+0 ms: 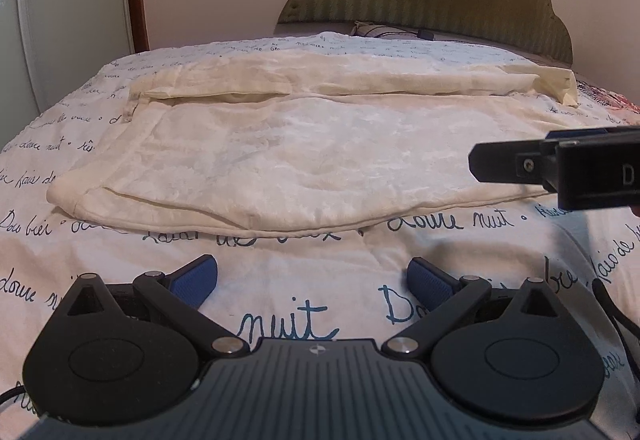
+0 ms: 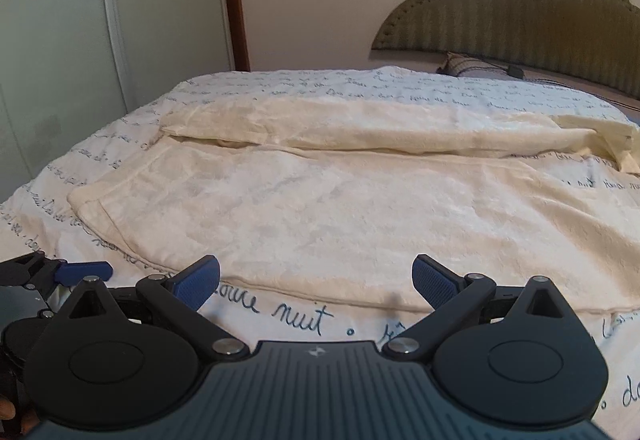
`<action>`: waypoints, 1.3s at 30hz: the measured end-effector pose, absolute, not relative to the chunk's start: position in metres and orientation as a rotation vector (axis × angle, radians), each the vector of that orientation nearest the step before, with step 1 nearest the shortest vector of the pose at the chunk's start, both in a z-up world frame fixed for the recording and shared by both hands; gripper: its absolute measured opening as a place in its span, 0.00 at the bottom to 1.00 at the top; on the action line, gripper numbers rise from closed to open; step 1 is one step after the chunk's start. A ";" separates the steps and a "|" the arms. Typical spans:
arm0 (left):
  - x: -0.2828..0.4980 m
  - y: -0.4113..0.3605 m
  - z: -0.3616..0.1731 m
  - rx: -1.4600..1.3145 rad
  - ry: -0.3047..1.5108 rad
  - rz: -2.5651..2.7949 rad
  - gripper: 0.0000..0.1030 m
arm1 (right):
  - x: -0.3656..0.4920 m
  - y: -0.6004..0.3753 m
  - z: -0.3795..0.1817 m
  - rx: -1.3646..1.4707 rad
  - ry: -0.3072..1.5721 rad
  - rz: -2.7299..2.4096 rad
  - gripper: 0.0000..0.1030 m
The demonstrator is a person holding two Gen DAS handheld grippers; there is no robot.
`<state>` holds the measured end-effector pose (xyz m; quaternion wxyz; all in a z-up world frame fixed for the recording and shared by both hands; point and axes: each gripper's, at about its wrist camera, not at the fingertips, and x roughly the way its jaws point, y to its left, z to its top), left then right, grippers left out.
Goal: Fold towel
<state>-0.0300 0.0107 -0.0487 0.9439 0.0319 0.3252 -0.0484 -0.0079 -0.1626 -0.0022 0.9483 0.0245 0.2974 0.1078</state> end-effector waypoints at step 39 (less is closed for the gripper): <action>0.098 0.073 -0.032 0.022 0.673 -0.006 0.99 | 0.411 -0.144 -0.052 -0.160 0.817 0.634 0.68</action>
